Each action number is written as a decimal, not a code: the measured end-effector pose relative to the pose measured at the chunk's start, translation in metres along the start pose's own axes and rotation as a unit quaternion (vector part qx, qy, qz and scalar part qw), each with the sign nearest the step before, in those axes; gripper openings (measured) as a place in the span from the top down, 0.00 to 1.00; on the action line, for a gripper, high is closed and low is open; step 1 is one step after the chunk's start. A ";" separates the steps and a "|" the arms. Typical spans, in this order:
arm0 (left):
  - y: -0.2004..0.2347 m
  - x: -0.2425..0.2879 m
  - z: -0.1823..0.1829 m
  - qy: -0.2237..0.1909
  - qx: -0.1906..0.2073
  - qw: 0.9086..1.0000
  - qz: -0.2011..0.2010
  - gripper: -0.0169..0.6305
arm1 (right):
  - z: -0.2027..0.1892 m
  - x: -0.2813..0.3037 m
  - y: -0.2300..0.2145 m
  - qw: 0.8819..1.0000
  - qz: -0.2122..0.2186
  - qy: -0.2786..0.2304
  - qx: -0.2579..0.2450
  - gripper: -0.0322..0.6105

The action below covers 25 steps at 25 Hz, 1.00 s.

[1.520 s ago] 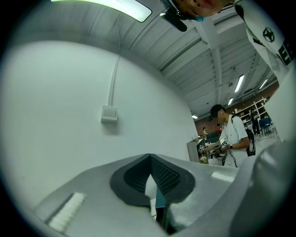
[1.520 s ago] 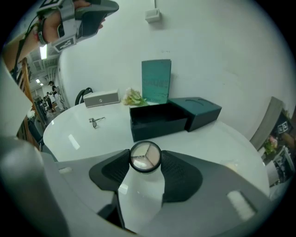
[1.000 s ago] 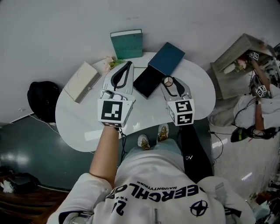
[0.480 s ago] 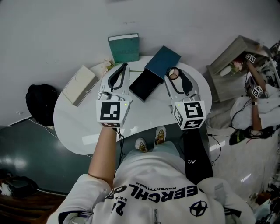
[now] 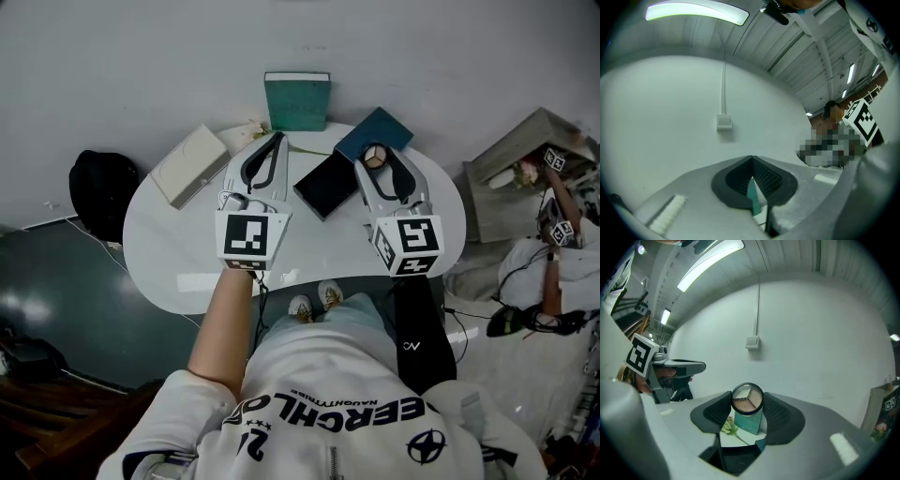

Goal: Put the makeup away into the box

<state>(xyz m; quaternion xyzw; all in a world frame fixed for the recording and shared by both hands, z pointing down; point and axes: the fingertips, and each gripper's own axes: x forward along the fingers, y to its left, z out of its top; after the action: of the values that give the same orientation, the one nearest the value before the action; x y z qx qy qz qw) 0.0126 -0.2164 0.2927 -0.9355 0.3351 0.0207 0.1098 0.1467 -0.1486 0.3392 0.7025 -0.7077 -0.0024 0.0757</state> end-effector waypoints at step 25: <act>-0.002 0.030 0.000 0.006 0.060 0.993 0.106 0.97 | -0.015 0.077 -0.006 0.983 0.181 -0.020 0.003 0.57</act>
<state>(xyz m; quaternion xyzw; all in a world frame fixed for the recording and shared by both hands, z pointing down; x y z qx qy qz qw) 0.0375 -0.2337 0.2898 -0.8868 0.4334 0.0062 0.1605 0.1546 -0.2240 0.3609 0.5626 -0.8247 -0.0005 0.0582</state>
